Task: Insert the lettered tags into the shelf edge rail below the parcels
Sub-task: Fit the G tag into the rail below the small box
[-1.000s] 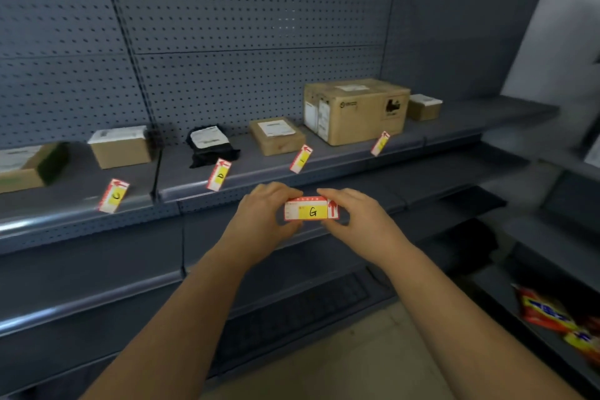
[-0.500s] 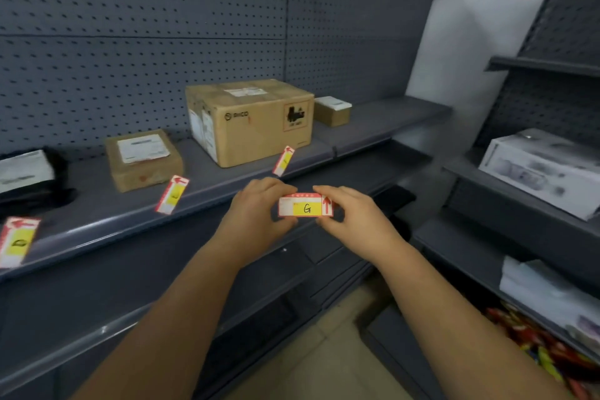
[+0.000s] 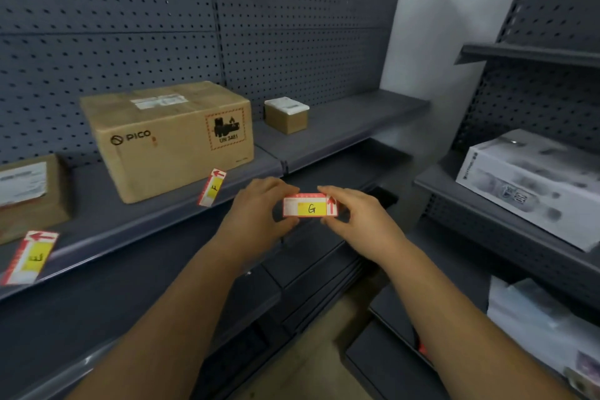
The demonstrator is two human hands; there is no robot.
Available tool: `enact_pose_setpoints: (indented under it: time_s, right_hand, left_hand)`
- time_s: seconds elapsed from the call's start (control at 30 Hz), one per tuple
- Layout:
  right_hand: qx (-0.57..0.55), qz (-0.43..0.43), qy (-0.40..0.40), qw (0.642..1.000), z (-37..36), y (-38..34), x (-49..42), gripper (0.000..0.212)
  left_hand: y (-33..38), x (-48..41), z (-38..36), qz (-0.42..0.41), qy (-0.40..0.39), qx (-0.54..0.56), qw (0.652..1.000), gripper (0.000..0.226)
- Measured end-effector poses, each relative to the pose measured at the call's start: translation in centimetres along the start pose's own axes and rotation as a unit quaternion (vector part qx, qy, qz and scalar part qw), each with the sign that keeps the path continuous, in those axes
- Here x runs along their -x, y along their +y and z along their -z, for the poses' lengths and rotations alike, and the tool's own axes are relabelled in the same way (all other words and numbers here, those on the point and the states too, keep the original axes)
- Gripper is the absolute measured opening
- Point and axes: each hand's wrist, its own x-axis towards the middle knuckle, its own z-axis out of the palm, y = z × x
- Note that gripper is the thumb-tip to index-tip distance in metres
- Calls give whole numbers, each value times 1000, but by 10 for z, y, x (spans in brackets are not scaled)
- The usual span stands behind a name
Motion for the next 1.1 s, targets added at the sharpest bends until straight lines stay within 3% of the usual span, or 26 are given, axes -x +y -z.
enact_pose_setpoints:
  time_s: [0.27, 0.57, 0.83, 1.1]
  right_hand:
    - [-55, 38, -44, 997, 36, 93, -51, 55]
    - [-93, 98, -89, 987, 46, 142, -94, 58]
    - [-119, 103, -82, 984, 49, 155, -152, 59]
    - [-59, 112, -81, 989, 36, 159, -228, 57]
  left_hand:
    - [37, -61, -65, 49, 26, -48, 997, 49]
    - [52, -92, -99, 111, 67, -81, 988, 44]
    - [19, -145, -105, 122, 72, -93, 986, 41]
    - [-39, -198, -110, 117, 82, -79, 987, 40]
